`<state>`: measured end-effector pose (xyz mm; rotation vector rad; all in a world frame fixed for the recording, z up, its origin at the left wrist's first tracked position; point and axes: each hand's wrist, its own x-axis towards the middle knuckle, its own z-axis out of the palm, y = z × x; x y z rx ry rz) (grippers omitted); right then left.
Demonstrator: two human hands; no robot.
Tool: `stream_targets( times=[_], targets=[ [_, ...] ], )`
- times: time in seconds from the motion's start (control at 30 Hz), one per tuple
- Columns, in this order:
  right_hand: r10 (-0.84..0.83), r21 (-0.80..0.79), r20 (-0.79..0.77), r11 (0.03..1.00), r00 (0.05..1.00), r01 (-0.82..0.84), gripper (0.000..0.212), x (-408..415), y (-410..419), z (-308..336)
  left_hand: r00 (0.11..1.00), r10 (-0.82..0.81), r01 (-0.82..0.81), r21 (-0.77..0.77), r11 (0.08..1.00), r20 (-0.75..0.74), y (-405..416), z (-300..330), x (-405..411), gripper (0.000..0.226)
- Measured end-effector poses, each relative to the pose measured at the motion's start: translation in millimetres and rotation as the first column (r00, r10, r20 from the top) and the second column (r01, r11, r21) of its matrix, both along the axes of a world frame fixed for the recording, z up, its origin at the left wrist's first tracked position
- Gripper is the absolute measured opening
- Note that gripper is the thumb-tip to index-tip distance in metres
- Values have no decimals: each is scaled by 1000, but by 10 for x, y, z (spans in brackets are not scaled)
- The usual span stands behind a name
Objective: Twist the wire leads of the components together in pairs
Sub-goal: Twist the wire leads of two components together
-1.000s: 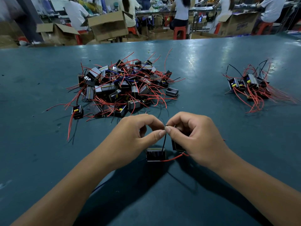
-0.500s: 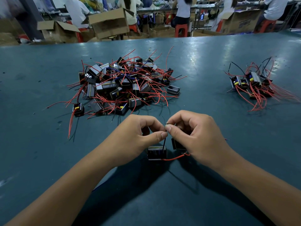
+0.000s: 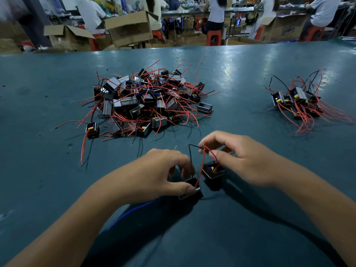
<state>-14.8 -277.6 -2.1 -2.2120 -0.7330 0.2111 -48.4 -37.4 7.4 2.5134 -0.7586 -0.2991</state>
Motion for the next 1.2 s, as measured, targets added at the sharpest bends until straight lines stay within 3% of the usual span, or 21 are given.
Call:
stream_targets(
  times=[0.07, 0.2, 0.3, 0.5, 0.6, 0.7, 0.83, 1.0, 1.1, 1.2],
  targets=[
    [98, -143, -35, 985, 995, -102, 17, -6, -52, 48, 1000, -11, 11, 2, 1000, -3, 8, 2, 2, 24],
    [168, -161, -110, 970, 980, -185, 22, -13, -113, 120, 999, 9, -8, 19, 1000, -41, 90, 33, 28, 18],
    [207, -275, -80, 936, 975, -221, 41, 3, -155, 126, 998, 20, -18, 37, 999, -61, 134, 60, 39, 15],
    [55, -438, 209, 898, 976, 43, 22, 88, -187, 99, 988, 67, -54, 95, 994, -138, 218, 76, 66, 22],
    [-90, -429, 253, 882, 963, 195, 24, 92, -223, 111, 983, 56, -40, 96, 995, -172, 257, 91, 59, 30],
    [-114, -440, 166, 881, 980, 177, 35, 11, -126, 85, 978, 68, -53, 80, 995, -198, 179, 25, 39, 34],
    [-97, -455, 141, 877, 985, 152, 43, -94, 25, 39, 978, 196, -188, 102, 977, -70, 58, -86, 65, 42],
    [-142, -333, 135, 925, 981, 180, 37, -172, 148, 12, 932, 359, -361, 30, 932, 50, -91, -191, 57, 44],
    [-129, -342, 177, 921, 976, 184, 40, -213, 200, 19, 905, 423, -422, -46, 906, 37, -172, -233, 34, 42],
    [-173, -366, 168, 903, 971, 224, 58, -276, 234, 47, 893, 450, -449, -86, 890, -7, -195, -250, 21, 39]
  ],
)
